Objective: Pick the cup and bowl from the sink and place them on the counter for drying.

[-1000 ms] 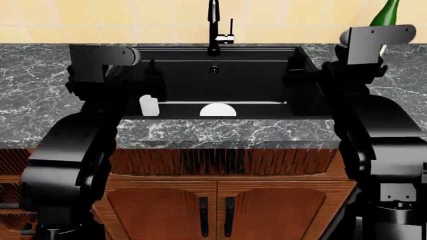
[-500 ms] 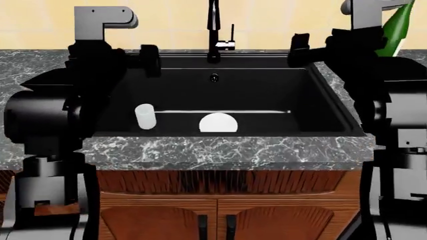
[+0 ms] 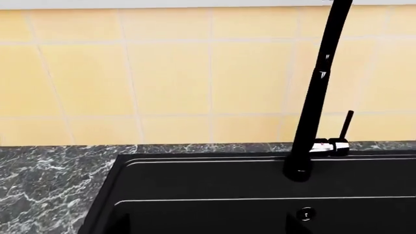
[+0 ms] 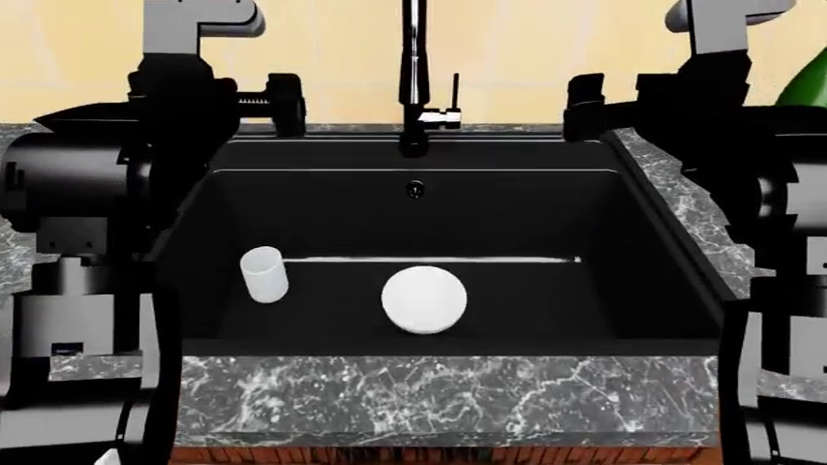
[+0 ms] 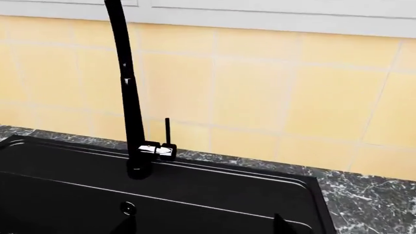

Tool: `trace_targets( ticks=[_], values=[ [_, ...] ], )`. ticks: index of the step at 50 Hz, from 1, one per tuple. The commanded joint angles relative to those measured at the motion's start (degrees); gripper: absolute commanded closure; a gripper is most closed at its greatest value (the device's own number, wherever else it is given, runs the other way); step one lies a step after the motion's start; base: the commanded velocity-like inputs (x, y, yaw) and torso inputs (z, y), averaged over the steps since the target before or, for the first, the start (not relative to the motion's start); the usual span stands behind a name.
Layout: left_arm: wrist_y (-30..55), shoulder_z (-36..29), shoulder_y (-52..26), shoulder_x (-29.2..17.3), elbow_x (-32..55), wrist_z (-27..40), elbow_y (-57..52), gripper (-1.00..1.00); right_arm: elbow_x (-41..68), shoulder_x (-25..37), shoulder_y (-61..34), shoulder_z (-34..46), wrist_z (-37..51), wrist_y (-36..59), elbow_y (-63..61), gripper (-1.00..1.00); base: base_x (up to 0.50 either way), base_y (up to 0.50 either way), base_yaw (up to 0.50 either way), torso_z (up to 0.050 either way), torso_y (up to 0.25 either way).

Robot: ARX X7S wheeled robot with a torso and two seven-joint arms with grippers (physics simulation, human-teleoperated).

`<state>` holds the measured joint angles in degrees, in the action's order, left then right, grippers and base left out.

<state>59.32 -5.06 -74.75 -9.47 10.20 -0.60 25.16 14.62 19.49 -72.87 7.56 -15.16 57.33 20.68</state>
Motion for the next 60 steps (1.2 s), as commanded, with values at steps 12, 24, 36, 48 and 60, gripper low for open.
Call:
trace_targets(
  ticks=[12, 24, 36, 48, 60],
  values=[
    [-1.54, -0.60, -0.09, -0.38, 1.30, -2.21, 4.67, -1.00, 0.49, 0.11, -0.24, 1.30, -2.01, 1.12, -1.16, -1.00, 0.26, 0.00, 0.00, 0.000, 0.002],
    [-2.88, -1.75, -0.96, -0.98, 0.72, -2.40, 7.90, -1.00, 1.27, -0.47, -0.23, 0.12, -1.10, 2.30, -1.33, -1.00, 0.25, 0.00, 0.00, 0.000, 0.001],
    [-2.86, -0.66, -1.27, -0.43, 0.44, 0.48, 8.69, -1.00, 1.93, -0.45, 0.67, -0.18, -1.39, 1.95, -1.70, -1.00, 0.25, 0.00, 0.00, 0.000, 0.002],
    [-3.06, -0.56, -2.73, -0.19, 1.01, 0.27, 10.21, -1.00, 2.59, -0.04, 1.34, -0.59, -1.52, 2.05, -3.25, -1.00, 0.32, 0.00, 0.00, 0.000, 0.001],
    [-3.32, -0.28, -2.29, -1.01, 1.46, 0.09, 10.52, -1.00, 2.00, 0.30, 2.17, -0.65, -0.30, 1.75, -2.55, -1.00, 0.30, 0.00, 0.00, 0.000, 0.002]
  ],
)
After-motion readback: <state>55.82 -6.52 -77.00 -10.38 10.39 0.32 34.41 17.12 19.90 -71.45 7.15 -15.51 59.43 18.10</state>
